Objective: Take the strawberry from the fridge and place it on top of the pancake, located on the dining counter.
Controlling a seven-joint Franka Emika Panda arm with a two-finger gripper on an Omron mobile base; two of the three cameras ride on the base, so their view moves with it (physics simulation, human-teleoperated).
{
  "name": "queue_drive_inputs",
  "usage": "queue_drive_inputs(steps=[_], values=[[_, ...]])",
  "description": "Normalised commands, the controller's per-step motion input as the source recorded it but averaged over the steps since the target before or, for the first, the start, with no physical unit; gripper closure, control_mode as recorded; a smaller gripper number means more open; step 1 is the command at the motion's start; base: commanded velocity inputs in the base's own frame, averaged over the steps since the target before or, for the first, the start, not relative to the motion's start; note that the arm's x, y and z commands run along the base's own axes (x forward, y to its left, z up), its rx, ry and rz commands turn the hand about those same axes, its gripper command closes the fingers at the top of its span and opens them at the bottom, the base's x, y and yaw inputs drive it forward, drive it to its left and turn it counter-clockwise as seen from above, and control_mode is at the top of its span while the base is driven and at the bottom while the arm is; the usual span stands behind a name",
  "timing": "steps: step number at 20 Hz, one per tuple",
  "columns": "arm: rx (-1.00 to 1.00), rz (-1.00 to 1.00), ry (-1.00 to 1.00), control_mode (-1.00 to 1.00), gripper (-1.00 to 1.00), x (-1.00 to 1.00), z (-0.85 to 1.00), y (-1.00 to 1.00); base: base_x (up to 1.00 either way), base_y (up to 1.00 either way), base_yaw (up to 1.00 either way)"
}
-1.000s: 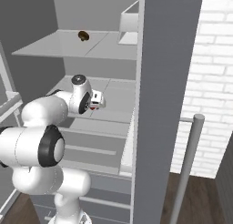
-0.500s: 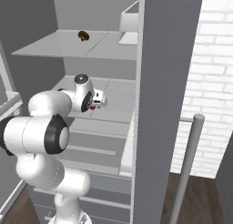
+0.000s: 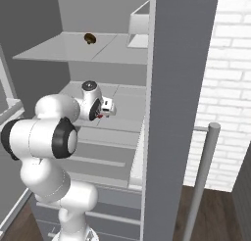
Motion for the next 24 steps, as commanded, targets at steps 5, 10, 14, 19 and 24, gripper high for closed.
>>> queue_drive_inputs(steps=[5, 10, 14, 19, 24], values=[[0.0, 0.0, 0.0, -1.0, -1.0, 0.0, -0.18, 0.0, 0.0, 0.0, 0.0], [0.0, 0.0, 0.01, -1.0, -1.0, 0.03, -0.13, 0.01, 0.0, 0.0, 0.0], [0.0, 0.0, 0.02, -1.0, -1.0, 0.11, -0.01, 0.06, 0.0, 0.0, 0.0], [0.0, 0.0, 0.02, -1.0, -1.0, 0.08, 0.0, 0.12, 0.0, 0.0, 0.0], [0.0, 0.0, 0.01, -1.0, 1.0, 0.02, -0.11, 0.05, 0.0, 0.0, 0.0]])
